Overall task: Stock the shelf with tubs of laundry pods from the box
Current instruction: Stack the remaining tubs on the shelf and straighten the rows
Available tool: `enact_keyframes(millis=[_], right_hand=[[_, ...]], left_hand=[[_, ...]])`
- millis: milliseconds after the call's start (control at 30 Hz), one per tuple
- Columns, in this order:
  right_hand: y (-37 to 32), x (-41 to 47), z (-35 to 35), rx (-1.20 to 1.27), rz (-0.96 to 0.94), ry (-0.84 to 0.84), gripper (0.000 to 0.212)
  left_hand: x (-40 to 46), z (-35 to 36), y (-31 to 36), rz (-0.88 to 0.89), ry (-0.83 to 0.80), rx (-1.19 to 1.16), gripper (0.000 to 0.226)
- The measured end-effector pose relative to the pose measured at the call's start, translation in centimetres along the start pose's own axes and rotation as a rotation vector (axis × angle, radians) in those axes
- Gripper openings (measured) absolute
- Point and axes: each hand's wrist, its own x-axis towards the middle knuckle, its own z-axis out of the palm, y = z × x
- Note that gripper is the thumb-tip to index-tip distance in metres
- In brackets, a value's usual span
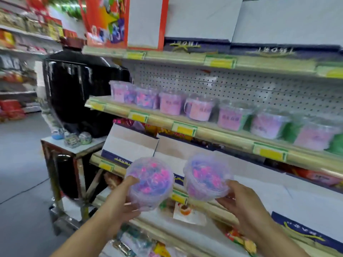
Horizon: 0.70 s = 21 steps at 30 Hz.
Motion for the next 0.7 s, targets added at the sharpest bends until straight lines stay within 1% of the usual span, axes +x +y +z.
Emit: enact_keyframes(millis=[200,333,433,633,700], right_hand=[[-6.2,1.6,0.0,-0.010,-0.084,-0.080,0.022],[-8.3,3.2,0.1,-0.010,-0.132,-0.110,0.022],[-9.5,4.5,0.6,-0.014,-0.125,-0.131,0.024],[-12.2,7.4,4.1,0.008,-0.139,-0.150,0.026],[-13.1,8.6,5.9,0.036,-0.149,-0.142,0.025]], left_hand=[[0.3,2.8,5.2,0.072,-0.026,-0.013,0.041],[0.8,3.9,7.6,0.085,-0.030,-0.011,0.028],[1.6,4.2,9.2,0.090,-0.017,-0.029,0.021],[4.9,3.3,13.6,0.083,-0.002,-0.066,0.030],[6.5,2.8,15.6,0.109,-0.004,-0.068,0.033]])
